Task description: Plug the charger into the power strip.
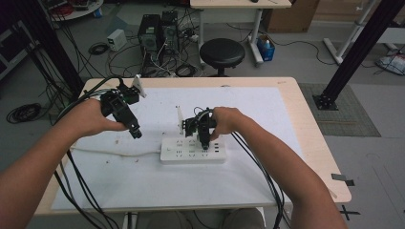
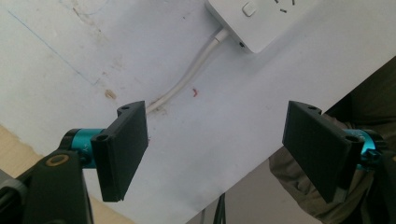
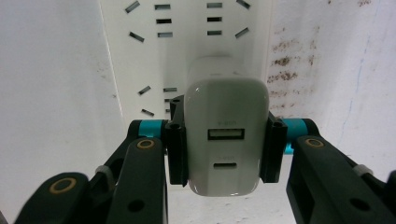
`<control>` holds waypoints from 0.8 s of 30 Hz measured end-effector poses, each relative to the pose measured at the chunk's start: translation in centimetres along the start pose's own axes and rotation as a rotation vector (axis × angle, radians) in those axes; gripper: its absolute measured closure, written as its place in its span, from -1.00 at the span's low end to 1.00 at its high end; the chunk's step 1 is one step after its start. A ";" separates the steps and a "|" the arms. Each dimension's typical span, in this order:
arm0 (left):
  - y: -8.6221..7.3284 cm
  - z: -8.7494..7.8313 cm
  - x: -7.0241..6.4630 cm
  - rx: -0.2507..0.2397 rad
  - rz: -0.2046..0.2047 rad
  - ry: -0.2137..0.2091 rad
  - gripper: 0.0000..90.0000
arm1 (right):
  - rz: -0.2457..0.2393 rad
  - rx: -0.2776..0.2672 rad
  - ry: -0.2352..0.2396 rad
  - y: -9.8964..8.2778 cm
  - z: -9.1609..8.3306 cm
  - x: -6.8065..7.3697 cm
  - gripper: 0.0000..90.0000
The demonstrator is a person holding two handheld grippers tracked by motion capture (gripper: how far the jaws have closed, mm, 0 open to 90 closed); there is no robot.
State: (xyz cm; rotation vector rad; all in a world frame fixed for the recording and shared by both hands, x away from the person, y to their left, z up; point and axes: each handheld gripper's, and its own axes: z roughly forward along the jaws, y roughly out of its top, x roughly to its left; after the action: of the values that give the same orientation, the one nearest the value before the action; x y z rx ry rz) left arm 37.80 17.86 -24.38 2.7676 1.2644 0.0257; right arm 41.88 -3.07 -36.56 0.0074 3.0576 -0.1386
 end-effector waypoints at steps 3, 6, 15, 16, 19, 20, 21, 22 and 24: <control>0.0 0.3 -0.1 0.001 -0.004 -0.003 -0.50 | 0.010 -0.034 0.018 -0.6 0.1 -0.3 0.39; 0.0 0.5 0.1 0.005 -0.002 -0.009 -0.50 | 0.015 -0.044 0.026 -0.8 0.2 -0.4 0.39; 0.1 0.4 0.2 0.006 -0.001 -0.011 -0.50 | 0.010 -0.042 0.012 -0.5 0.3 -0.2 0.39; 0.1 0.5 0.2 0.007 -0.002 -0.012 -0.50 | 0.009 -0.046 0.010 -0.5 0.3 -0.1 0.39; 0.0 0.6 0.4 0.014 -0.009 -0.005 -0.50 | 0.019 -0.062 0.022 -0.9 0.5 -0.3 0.39; 0.0 0.6 0.4 0.015 -0.011 -0.007 -0.50 | 0.015 -0.064 0.015 -1.0 0.5 -0.2 0.39; 0.0 0.6 0.5 0.013 -0.010 -0.007 -0.50 | 0.016 -0.066 0.022 -1.0 0.5 -0.3 0.39; 0.0 0.6 0.6 0.010 -0.013 -0.005 -0.50 | 0.017 -0.060 0.022 -0.9 0.5 -0.3 0.39; 0.0 0.7 0.6 0.015 -0.010 -0.009 -0.50 | 0.016 -0.059 0.022 -0.9 0.5 -0.3 0.39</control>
State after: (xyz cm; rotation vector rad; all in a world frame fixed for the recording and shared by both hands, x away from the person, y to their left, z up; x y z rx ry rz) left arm 38.20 18.25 -25.08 2.7703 1.2821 0.0039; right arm 42.22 -3.98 -36.99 0.0296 3.0814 -0.0470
